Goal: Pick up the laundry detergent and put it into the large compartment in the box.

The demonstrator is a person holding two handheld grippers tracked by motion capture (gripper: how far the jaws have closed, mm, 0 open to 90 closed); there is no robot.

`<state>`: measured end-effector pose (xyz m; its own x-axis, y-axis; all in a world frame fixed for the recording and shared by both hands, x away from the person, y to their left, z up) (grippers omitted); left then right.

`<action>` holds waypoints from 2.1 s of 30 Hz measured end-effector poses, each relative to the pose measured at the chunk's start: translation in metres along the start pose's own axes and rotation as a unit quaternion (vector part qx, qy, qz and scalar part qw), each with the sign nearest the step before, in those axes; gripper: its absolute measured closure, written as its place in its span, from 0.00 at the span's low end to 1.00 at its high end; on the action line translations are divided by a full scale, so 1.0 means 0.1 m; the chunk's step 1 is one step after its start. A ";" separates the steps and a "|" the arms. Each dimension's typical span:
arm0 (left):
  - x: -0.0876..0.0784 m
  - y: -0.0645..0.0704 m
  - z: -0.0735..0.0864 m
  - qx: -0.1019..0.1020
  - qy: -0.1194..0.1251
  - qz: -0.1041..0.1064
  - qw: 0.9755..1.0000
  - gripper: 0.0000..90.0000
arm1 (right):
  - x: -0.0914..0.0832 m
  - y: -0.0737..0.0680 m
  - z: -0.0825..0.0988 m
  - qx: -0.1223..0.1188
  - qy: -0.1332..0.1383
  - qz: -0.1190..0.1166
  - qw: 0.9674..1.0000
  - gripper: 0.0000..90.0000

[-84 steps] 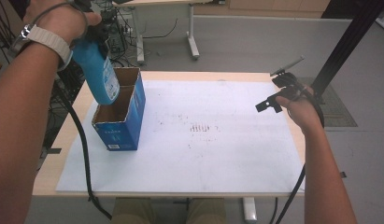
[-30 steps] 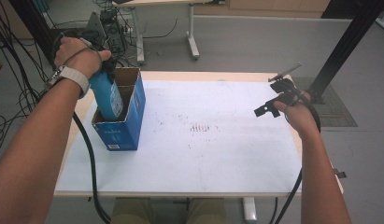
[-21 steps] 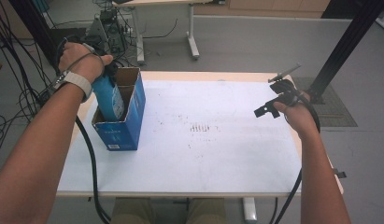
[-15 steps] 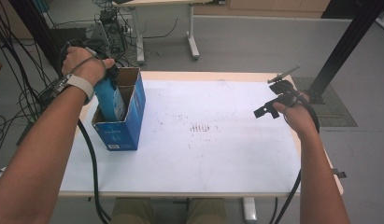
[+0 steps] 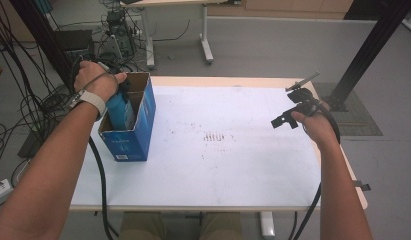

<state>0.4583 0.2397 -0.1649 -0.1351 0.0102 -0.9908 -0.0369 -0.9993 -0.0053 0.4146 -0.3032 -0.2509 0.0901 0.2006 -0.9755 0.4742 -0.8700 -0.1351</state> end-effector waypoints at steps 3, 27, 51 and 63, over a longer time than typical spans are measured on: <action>0.03 0.00 0.00 0.000 0.000 0.002 1.000 0.43 | 0.01 0.00 -0.01 -0.002 0.001 -0.001 1.000 0.06; 0.40 0.05 -0.10 0.022 0.004 -0.011 1.000 0.43 | 0.08 0.02 0.01 0.006 -0.005 -0.005 1.000 0.06; 0.50 0.10 -0.11 0.034 0.005 -0.023 0.999 0.43 | 0.10 0.03 0.01 0.006 -0.004 -0.007 1.000 0.06; 0.60 0.13 -0.14 0.039 -0.008 -0.024 0.999 0.43 | 0.10 0.04 0.03 0.007 -0.004 -0.007 1.000 0.06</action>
<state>0.4639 0.2266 -0.2265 -0.1467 0.0591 -0.9874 -0.1205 -0.9919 -0.0415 0.4150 -0.3062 -0.2615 0.0773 0.2091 -0.9748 0.4622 -0.8738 -0.1508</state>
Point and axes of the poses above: each handheld gripper's, and its own axes: x roughly forward along the jaws, z roughly out of its underside, y roughly to its right, the point moved 8 cm from there along x, roughly forward along the jaws, and after that the axes turned 15 degrees about -y, right-handed, at the moved point
